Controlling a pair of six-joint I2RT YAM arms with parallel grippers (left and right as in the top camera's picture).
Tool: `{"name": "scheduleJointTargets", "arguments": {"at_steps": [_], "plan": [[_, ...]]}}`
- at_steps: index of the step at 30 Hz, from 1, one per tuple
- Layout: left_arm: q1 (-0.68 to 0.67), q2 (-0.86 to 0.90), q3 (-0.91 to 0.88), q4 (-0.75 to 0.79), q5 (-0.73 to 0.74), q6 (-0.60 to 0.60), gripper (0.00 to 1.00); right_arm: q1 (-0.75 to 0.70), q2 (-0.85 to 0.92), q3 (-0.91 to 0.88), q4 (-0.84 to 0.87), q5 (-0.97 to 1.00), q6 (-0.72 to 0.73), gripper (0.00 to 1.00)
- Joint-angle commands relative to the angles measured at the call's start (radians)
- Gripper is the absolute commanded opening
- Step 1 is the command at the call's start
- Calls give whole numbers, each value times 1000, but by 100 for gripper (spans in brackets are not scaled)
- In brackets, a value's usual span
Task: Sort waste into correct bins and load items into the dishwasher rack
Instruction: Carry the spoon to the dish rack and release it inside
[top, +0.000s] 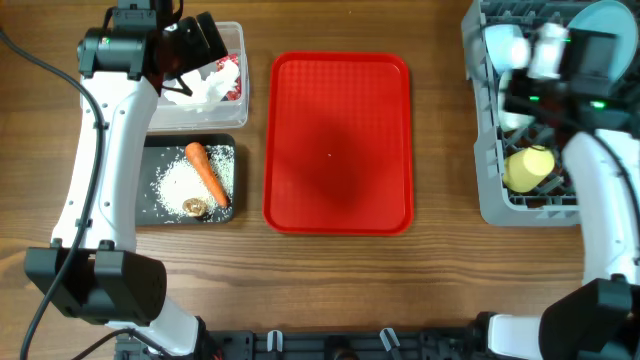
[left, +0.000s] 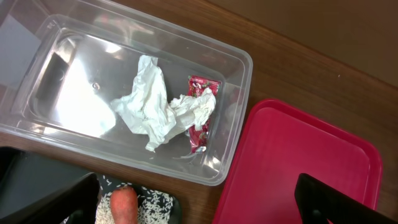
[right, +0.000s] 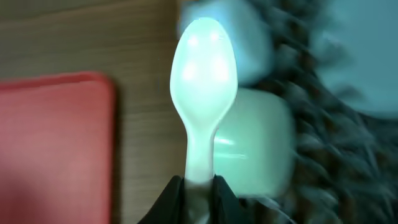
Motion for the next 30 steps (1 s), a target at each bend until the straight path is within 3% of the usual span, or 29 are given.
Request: {"name": "scheduleJointTargets", "arguments": {"at_steps": [1, 12, 19, 26, 30], "plan": [[3, 3, -2, 3, -10, -16, 100, -135, -21, -6, -29, 10, 171, 8], [3, 3, -2, 3, -10, -16, 100, -385, 5, -21, -64, 17, 378, 10], [3, 3, -2, 3, -10, -16, 100, -403, 71, -93, 57, 40, 716, 4], [3, 3, -2, 3, -10, -16, 100, -402, 167, -102, 13, 66, 1130, 4], [3, 3, -2, 3, -10, -16, 100, -398, 185, -107, 16, 66, 1196, 7]]}}
